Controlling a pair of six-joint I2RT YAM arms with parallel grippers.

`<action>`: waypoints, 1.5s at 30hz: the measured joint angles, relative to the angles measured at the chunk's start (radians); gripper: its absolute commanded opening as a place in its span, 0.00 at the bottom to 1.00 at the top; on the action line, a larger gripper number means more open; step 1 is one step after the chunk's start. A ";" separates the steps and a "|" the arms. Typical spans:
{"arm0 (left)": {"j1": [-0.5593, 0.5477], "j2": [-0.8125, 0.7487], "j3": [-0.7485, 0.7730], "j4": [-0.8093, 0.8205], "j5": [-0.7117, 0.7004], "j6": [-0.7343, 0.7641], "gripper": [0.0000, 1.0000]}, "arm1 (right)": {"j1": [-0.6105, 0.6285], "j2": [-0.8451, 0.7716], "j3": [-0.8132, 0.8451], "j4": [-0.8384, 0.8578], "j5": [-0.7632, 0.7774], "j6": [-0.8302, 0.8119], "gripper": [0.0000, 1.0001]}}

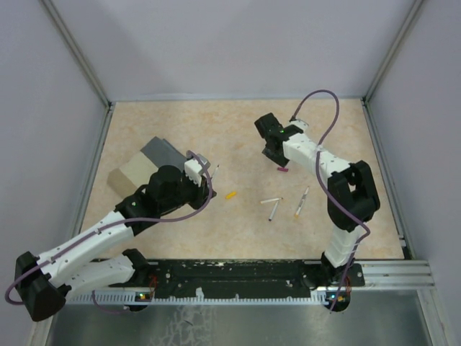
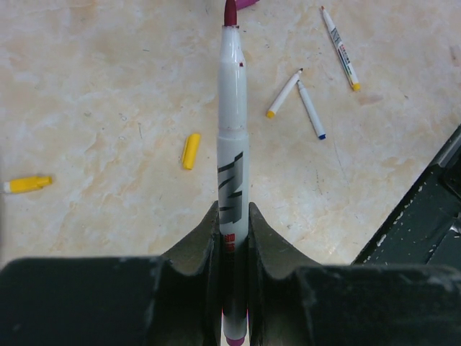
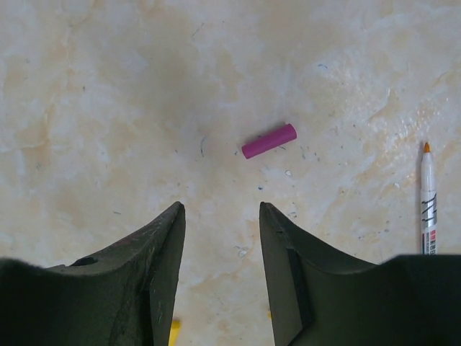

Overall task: Insert the pens into the pen caps
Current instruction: Pick up the pen cap from the center of the board.

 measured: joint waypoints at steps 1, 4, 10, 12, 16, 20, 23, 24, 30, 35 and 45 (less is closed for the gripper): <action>0.000 0.000 0.000 -0.002 -0.006 0.002 0.00 | -0.002 0.016 0.013 -0.021 0.000 0.034 0.46; 0.000 0.002 0.000 -0.006 -0.019 0.004 0.00 | -0.013 0.058 0.039 -0.084 -0.002 0.137 0.46; 0.000 0.002 0.000 -0.007 -0.035 0.004 0.00 | -0.057 0.102 0.040 -0.137 -0.032 0.270 0.46; 0.000 0.002 0.000 -0.007 -0.039 0.004 0.00 | -0.068 0.112 0.040 -0.142 -0.042 0.296 0.46; 0.003 0.002 0.000 -0.008 -0.040 0.004 0.00 | -0.081 0.129 0.040 -0.142 -0.062 0.332 0.46; 0.004 0.002 0.000 -0.009 -0.044 0.004 0.00 | -0.084 0.139 0.040 -0.138 -0.069 0.347 0.46; 0.004 0.005 0.000 -0.012 -0.049 0.005 0.00 | -0.089 0.153 0.040 -0.138 -0.071 0.354 0.45; 0.004 0.007 0.000 -0.013 -0.050 0.005 0.00 | -0.090 0.158 0.040 -0.138 -0.071 0.356 0.45; 0.004 0.014 0.000 -0.019 -0.052 0.005 0.00 | -0.095 0.209 0.041 -0.138 -0.071 0.361 0.44; 0.004 0.020 0.000 -0.020 -0.051 0.005 0.00 | -0.097 0.223 0.046 -0.143 -0.070 0.361 0.44; 0.005 0.026 0.000 -0.023 -0.051 0.005 0.00 | -0.103 0.240 0.069 -0.143 -0.060 0.359 0.43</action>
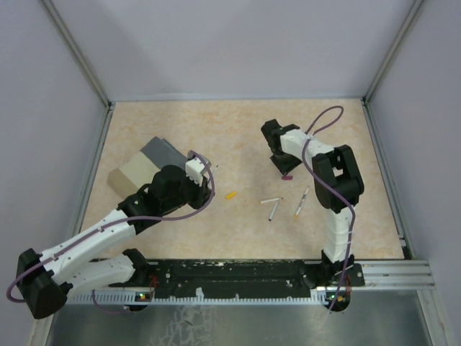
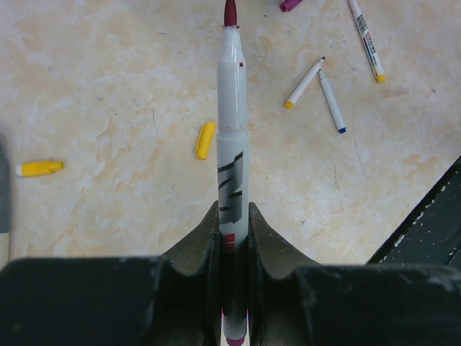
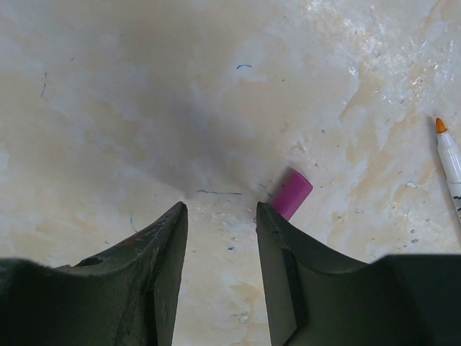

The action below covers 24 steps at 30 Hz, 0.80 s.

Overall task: Insert the pens into the pen caps
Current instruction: Pick up the pen cap from the center of the board.

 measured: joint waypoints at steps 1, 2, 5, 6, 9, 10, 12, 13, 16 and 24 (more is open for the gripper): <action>0.000 0.000 0.000 0.000 0.000 0.000 0.00 | 0.000 0.004 0.000 0.000 0.000 0.000 0.43; 0.000 0.000 0.000 0.000 0.000 0.000 0.00 | 0.000 0.008 0.000 0.000 0.000 -0.001 0.43; 0.000 0.003 0.000 0.000 0.001 0.000 0.00 | 0.000 0.014 0.000 0.000 0.000 0.000 0.43; 0.000 0.003 0.000 0.000 0.001 0.000 0.00 | 0.000 0.014 -0.001 0.000 0.000 0.000 0.43; 0.002 0.007 0.000 0.000 0.001 0.000 0.00 | -0.001 0.014 -0.002 0.000 0.000 -0.001 0.43; 0.002 0.008 0.000 0.000 0.002 0.000 0.00 | -0.001 0.014 -0.002 0.001 0.000 -0.002 0.43; 0.002 0.008 0.000 0.000 0.002 0.000 0.00 | -0.002 0.014 -0.003 0.001 0.002 -0.003 0.43; 0.003 0.009 0.000 0.000 0.004 0.000 0.00 | -0.002 0.014 -0.003 0.002 0.004 -0.007 0.43; 0.004 0.010 0.000 0.000 0.005 0.000 0.00 | -0.003 0.013 -0.003 0.003 0.016 -0.018 0.43; 0.006 0.016 0.000 -0.001 0.012 0.002 0.00 | -0.004 -0.073 -0.040 -0.005 0.040 -0.016 0.43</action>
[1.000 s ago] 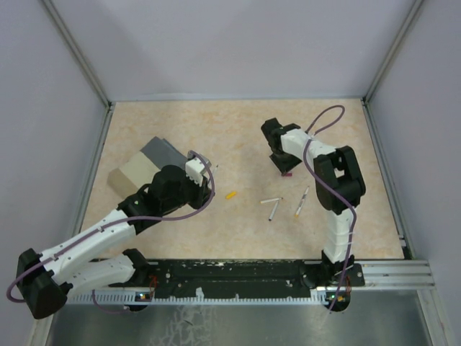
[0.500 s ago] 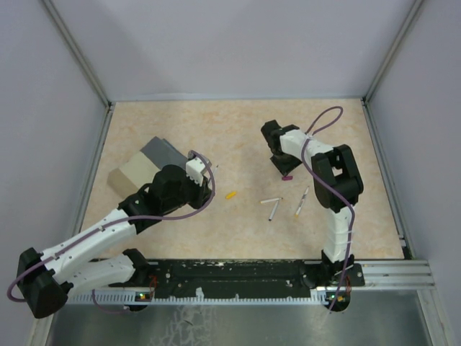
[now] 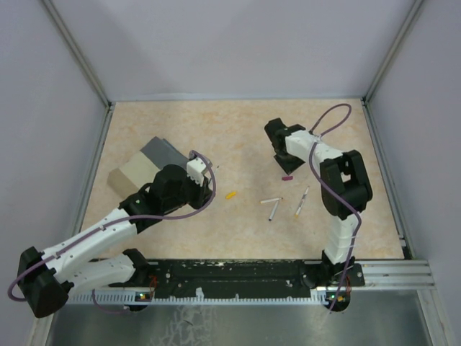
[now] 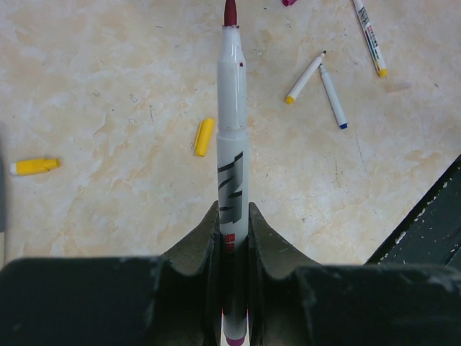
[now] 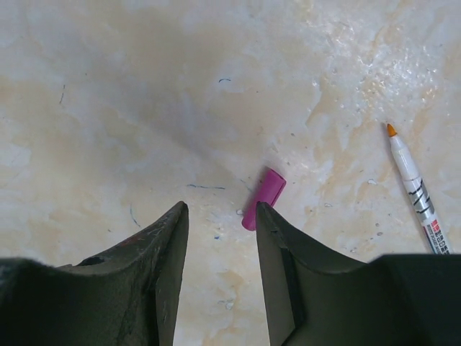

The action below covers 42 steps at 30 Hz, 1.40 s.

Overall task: Insert the pens into the pen caps
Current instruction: Pick up the pen cap from the center of the board.

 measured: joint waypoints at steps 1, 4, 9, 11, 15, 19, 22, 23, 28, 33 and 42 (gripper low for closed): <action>0.000 0.000 0.000 0.000 0.000 0.000 0.00 | 0.000 -0.012 -0.010 0.000 0.001 0.003 0.42; 0.000 0.001 0.000 0.000 0.003 0.000 0.00 | 0.000 -0.036 -0.039 0.000 0.002 0.015 0.42; 0.003 0.001 0.000 0.000 0.005 0.000 0.00 | 0.000 -0.041 -0.094 0.000 -0.004 0.025 0.42; 0.004 0.001 0.000 0.000 0.007 0.000 0.00 | 0.000 -0.041 -0.104 0.001 -0.007 0.026 0.42; 0.004 0.002 0.000 0.000 0.010 0.000 0.00 | 0.000 -0.041 -0.108 0.008 -0.013 0.026 0.42; 0.005 0.002 0.000 0.000 0.011 0.000 0.00 | 0.000 -0.041 -0.108 0.019 -0.018 0.025 0.41; 0.005 0.002 0.000 0.000 0.011 0.000 0.00 | 0.000 -0.039 -0.108 0.027 -0.020 0.025 0.40; 0.005 0.002 0.000 0.000 0.011 0.000 0.00 | 0.000 -0.037 -0.108 0.028 -0.022 0.025 0.40; 0.005 0.002 0.000 0.000 0.011 0.000 0.00 | 0.000 -0.037 -0.111 0.037 -0.025 0.025 0.39; 0.005 0.002 0.000 0.000 0.011 0.000 0.00 | 0.000 -0.027 -0.134 0.052 -0.026 0.024 0.36; 0.005 0.002 0.000 0.000 0.011 0.000 0.00 | 0.000 -0.023 -0.147 0.063 -0.020 -0.001 0.23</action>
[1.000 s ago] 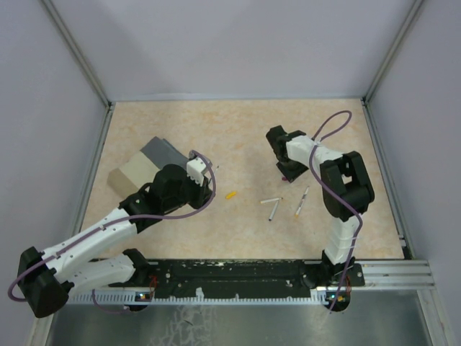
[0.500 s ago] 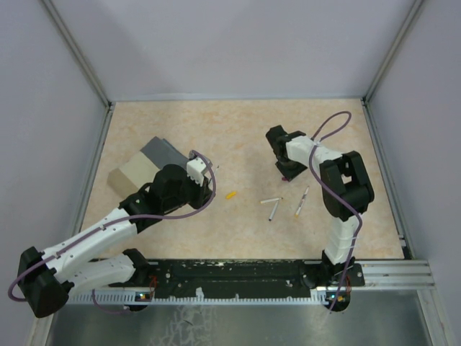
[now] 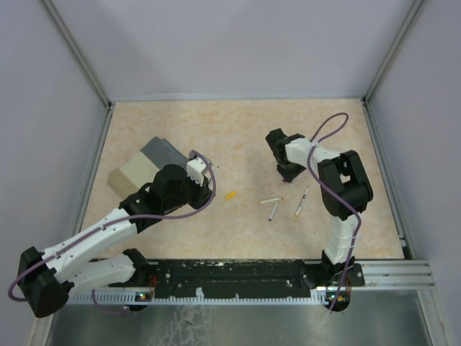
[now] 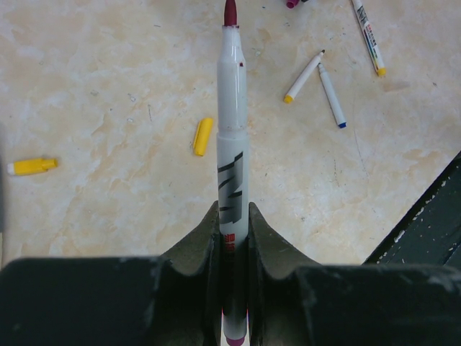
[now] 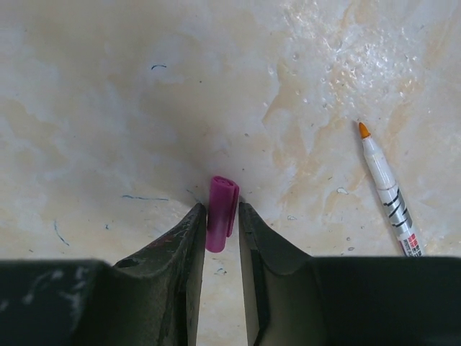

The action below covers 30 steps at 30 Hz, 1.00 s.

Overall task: Insert the pens into the pen caps
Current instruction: Pick up the pen cap from the center of the board.

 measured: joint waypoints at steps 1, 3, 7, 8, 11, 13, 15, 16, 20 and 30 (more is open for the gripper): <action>0.000 0.000 0.000 0.000 0.000 0.000 0.00 | 0.000 0.000 0.000 0.003 0.002 -0.011 0.21; 0.000 0.000 0.000 0.000 0.000 0.000 0.00 | 0.000 -0.005 -0.008 0.024 0.004 -0.045 0.18; 0.000 0.000 0.000 0.000 0.000 0.000 0.00 | 0.000 -0.045 -0.071 0.125 -0.006 -0.194 0.14; 0.000 0.000 0.000 0.000 0.000 0.000 0.00 | 0.000 -0.058 -0.091 0.155 -0.011 -0.233 0.14; 0.000 0.000 0.000 0.000 0.000 0.000 0.00 | 0.000 -0.107 -0.166 0.268 -0.042 -0.391 0.14; 0.000 0.000 0.000 0.000 0.000 0.000 0.00 | 0.000 -0.133 -0.206 0.332 -0.067 -0.498 0.14; 0.000 0.000 0.000 0.000 0.000 0.000 0.00 | -0.001 -0.148 -0.230 0.378 -0.098 -0.602 0.15; 0.000 0.000 0.000 0.000 0.000 0.000 0.00 | -0.002 -0.152 -0.235 0.390 -0.110 -0.640 0.15; 0.000 0.000 0.000 0.000 0.000 0.000 0.00 | -0.005 -0.154 -0.237 0.422 -0.184 -0.803 0.18; 0.000 0.005 0.000 0.000 0.000 0.000 0.00 | -0.007 -0.145 -0.221 0.417 -0.270 -1.019 0.27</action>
